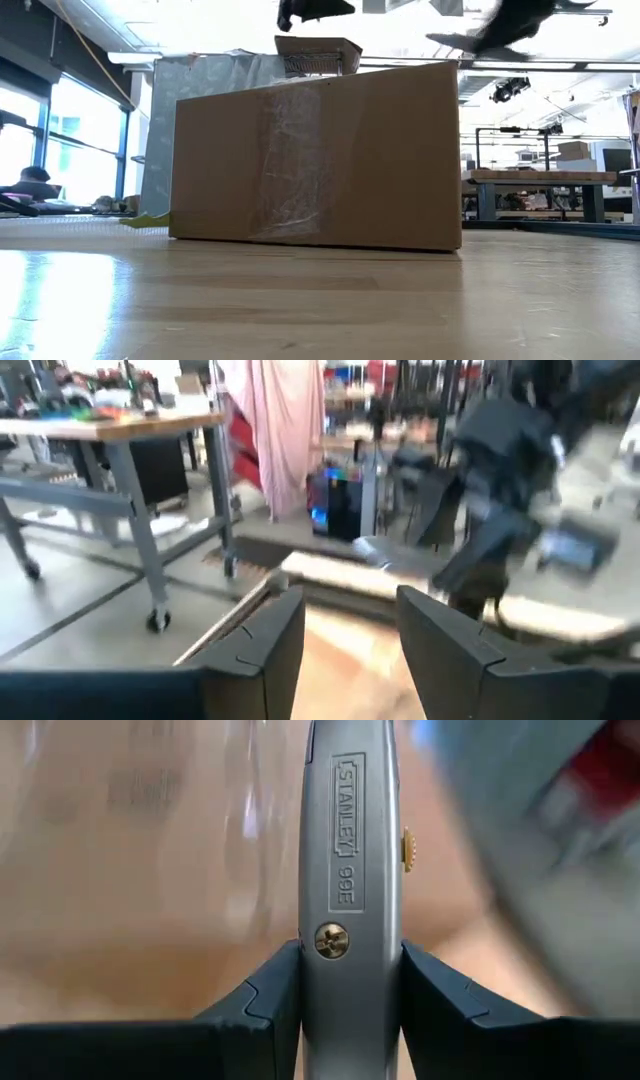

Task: Unpack boxes
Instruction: Open the cardboard box using the silver cutter

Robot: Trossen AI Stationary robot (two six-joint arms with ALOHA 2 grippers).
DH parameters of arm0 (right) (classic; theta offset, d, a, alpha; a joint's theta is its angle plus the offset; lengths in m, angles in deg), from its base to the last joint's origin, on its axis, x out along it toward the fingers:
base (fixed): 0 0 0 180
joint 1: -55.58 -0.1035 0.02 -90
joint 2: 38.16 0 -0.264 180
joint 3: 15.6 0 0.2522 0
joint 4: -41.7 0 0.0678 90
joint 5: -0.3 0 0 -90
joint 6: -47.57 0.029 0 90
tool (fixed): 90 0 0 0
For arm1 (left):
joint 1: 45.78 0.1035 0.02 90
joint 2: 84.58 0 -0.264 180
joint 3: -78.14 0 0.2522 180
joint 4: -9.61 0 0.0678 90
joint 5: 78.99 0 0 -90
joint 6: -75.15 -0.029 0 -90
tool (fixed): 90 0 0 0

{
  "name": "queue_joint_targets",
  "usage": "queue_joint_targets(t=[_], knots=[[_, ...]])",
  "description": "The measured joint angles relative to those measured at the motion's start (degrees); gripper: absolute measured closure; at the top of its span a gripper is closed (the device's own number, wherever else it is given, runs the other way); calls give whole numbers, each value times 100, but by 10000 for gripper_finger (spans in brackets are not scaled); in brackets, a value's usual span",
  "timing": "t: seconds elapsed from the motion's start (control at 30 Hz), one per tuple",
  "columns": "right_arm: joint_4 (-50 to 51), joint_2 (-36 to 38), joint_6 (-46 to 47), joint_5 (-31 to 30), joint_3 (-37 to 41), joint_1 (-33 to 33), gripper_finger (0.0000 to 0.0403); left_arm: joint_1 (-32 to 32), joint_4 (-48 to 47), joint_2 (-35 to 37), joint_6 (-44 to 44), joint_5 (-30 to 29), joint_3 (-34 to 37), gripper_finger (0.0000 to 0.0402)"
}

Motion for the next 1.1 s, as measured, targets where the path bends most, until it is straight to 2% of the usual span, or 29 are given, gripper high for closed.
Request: queue_joint_targets(t=[0.1, 0.2, 0.27, 0.37, 0.47, 0.77, 1.1], knots=[[1039, -49, 531, 1064, -284, 88, 289, -20, -795, 69, 7, 104, 0, 258], [1512, -83, 582, 1555, -166, 155, 289, -63, -1455, 90, -5, 374, 0, 257], [1570, -145, 600, 1699, 10, 226, 289, -87, -1939, 99, -136, 923, 0, 257], [1547, -268, 574, 1849, 165, 388, 289, -125, -2485, 18, -289, 2214, 4, 257], [1457, -471, 427, 1866, 179, 607, 289, -243, -2518, -54, -293, 2742, 7, 257], [1164, -804, -222, 2143, 179, 1258, 289, -504, -2510, -360, -588, 2860, 2, 257], [1002, -874, -463, 2250, 179, 1368, 289, -546, -2430, -789, -611, 2817, -11, 257]])
